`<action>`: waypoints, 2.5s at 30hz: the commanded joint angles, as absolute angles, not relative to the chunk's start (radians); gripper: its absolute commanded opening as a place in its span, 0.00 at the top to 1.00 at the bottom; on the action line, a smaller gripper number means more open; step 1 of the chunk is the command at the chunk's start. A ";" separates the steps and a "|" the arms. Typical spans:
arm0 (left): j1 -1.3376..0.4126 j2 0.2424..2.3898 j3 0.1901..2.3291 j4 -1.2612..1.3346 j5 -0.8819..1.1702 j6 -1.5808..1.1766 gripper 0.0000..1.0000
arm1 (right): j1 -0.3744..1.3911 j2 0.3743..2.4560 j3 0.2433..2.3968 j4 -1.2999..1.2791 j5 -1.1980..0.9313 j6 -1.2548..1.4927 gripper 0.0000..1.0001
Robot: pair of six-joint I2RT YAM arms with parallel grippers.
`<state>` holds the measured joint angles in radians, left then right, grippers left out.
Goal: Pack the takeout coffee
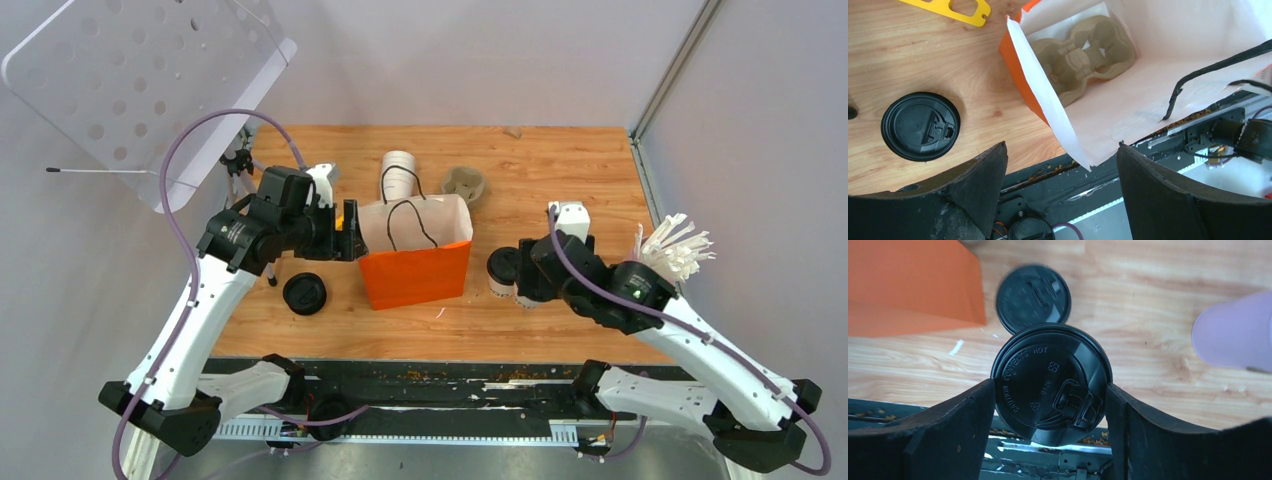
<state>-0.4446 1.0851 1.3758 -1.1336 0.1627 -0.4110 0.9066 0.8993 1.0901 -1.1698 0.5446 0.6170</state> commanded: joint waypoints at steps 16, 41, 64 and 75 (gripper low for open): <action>-0.448 1.164 1.492 -1.098 0.002 -0.551 0.34 | 0.911 1.120 1.729 -0.855 0.420 0.026 0.33; -0.449 1.096 1.375 -0.984 0.189 -0.400 0.85 | 0.915 1.173 1.425 -0.662 0.000 -0.153 0.33; -0.449 0.877 1.164 -0.845 0.441 -0.247 0.92 | 1.028 1.114 1.264 -0.639 -0.232 -0.547 0.33; -0.449 0.913 1.273 -1.024 0.348 -0.359 0.48 | 1.157 1.119 1.199 -0.589 -0.150 -0.663 0.33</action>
<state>-0.4450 0.9035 1.1900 -0.9413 0.3862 -0.3145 1.1164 1.1355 1.2110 -0.6533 -0.1886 -0.6067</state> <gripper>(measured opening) 0.496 0.742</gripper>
